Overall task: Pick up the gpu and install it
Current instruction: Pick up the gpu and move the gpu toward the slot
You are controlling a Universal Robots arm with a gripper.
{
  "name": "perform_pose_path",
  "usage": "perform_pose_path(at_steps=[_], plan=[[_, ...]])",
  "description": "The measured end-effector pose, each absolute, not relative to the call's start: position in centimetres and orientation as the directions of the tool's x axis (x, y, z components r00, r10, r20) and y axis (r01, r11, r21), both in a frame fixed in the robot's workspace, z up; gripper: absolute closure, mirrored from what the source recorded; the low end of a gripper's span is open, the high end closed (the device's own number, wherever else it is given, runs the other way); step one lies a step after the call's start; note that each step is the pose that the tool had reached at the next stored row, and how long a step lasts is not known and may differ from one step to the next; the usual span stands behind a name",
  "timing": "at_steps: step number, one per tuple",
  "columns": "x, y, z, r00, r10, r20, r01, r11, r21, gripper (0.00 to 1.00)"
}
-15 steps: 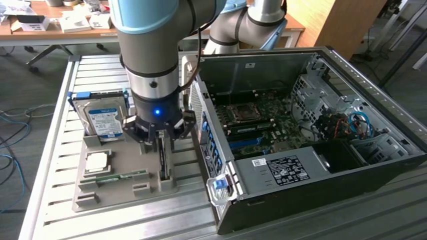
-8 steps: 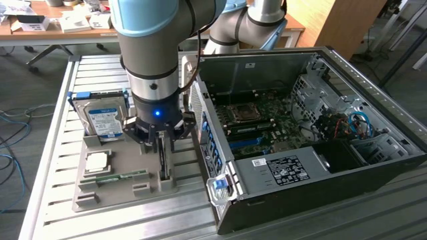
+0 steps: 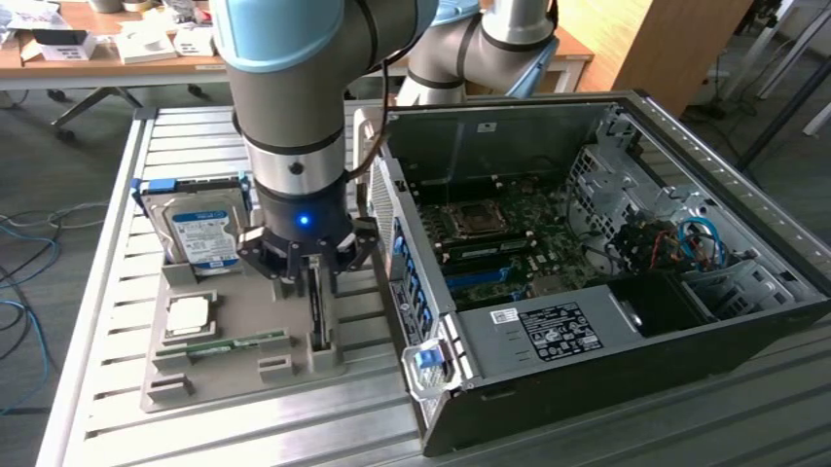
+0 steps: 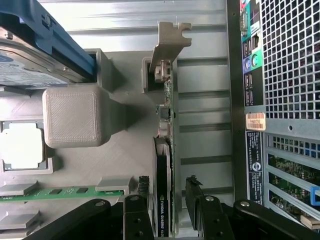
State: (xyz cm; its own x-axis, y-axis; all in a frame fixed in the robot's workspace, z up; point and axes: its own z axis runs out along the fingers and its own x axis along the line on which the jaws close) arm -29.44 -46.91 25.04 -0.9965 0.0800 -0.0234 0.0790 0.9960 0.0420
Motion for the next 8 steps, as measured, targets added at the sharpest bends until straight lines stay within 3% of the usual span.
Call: perform_pose_path(at_steps=[8], plan=[[-29.59,-46.69,24.6,-0.996,0.082,-0.024,0.081,0.996,0.042,0.57]])
